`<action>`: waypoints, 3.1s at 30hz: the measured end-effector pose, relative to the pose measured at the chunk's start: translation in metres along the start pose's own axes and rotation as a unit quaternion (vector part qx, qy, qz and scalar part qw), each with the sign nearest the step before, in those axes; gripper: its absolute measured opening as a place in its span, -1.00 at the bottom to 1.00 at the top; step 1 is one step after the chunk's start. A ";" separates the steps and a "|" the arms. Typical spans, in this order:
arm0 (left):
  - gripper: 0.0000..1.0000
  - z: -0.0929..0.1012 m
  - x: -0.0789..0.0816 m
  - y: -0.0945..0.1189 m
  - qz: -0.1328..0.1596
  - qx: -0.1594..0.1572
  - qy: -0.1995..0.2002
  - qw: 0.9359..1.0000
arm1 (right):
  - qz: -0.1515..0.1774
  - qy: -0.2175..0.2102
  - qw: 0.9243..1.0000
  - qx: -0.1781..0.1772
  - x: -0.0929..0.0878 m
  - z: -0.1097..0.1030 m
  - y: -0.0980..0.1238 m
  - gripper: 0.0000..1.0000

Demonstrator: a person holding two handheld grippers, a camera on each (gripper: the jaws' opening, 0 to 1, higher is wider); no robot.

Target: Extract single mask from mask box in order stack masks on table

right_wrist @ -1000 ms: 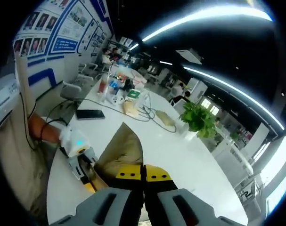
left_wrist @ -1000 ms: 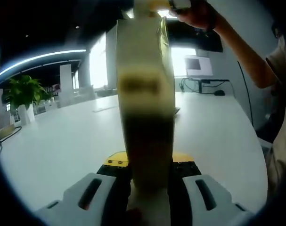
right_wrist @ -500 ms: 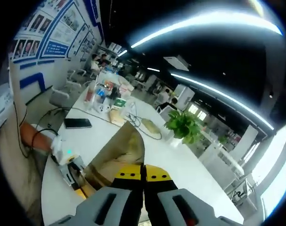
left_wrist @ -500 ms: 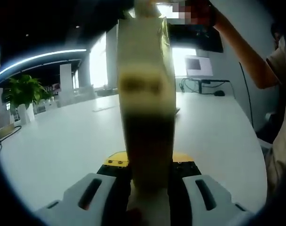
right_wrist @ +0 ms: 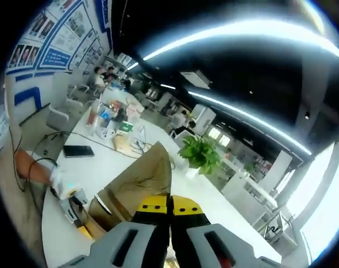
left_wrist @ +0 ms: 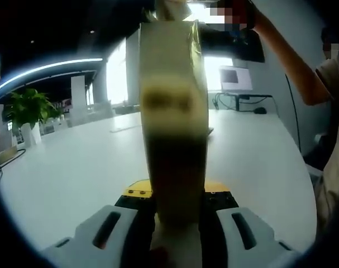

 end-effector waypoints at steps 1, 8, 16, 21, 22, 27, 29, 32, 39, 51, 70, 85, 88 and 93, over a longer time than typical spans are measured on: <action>-0.60 0.000 0.000 0.000 0.000 0.000 0.000 1.000 | 0.001 -0.002 1.000 -0.002 -0.001 0.001 0.001 -1.00; -0.60 0.001 0.000 0.001 0.000 -0.001 0.003 1.000 | 0.015 -0.013 0.999 -0.041 -0.002 0.017 0.010 -1.00; -0.60 0.000 0.000 0.001 0.000 -0.001 0.004 1.000 | -0.030 -0.008 0.995 -0.099 -0.032 0.039 0.009 -1.00; -0.60 -0.001 -0.001 0.001 0.000 -0.001 0.004 1.000 | -0.063 -0.001 0.990 -0.125 -0.052 0.048 0.009 -1.00; -0.60 -0.001 -0.001 0.001 0.000 -0.001 0.005 1.000 | -0.070 0.003 0.989 -0.128 -0.055 0.048 0.009 -1.00; -0.60 -0.001 -0.001 0.001 0.000 -0.001 0.006 1.000 | -0.113 0.022 0.982 -0.149 -0.079 0.052 0.005 -1.00; -0.60 -0.001 -0.001 0.001 0.000 -0.001 0.005 1.000 | -0.125 0.024 0.981 -0.150 -0.086 0.053 0.001 -1.00; -0.60 -0.001 -0.001 0.001 0.000 0.000 0.004 1.000 | -0.149 0.032 0.978 -0.142 -0.100 0.051 -0.004 -1.00; -0.60 0.000 -0.001 0.001 0.000 -0.001 0.005 1.000 | -0.187 0.053 0.971 -0.139 -0.128 0.045 -0.010 -1.00; -0.60 0.000 -0.001 0.002 0.000 0.000 0.003 1.000 | -0.201 0.067 0.963 -0.164 -0.148 0.064 -0.022 -1.00; -0.60 0.000 0.000 0.002 0.001 -0.001 -0.001 1.000 | -0.206 0.091 0.961 -0.161 -0.161 0.055 -0.026 -1.00; -0.60 0.001 0.000 0.002 0.000 -0.001 0.002 1.000 | -0.230 0.087 0.964 -0.098 -0.173 0.008 -0.009 -1.00; -0.60 0.002 0.000 0.002 0.000 -0.001 0.001 1.000 | -0.240 0.103 0.961 -0.087 -0.177 0.000 -0.005 -1.00; -0.60 0.000 -0.001 0.002 0.001 0.000 0.000 1.000 | -0.245 0.116 0.961 -0.063 -0.188 -0.017 -0.004 -1.00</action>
Point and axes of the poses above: the point that each gripper's makers call its tool centre point, and the gripper's own axes: y roughly backward along the fingers, z roughly to its right, x roughly out of its top, the point moved 10 cm from there along y, roughly backward along the fingers, and after that the axes turned 10 degrees about -y, right-handed, at the moved point
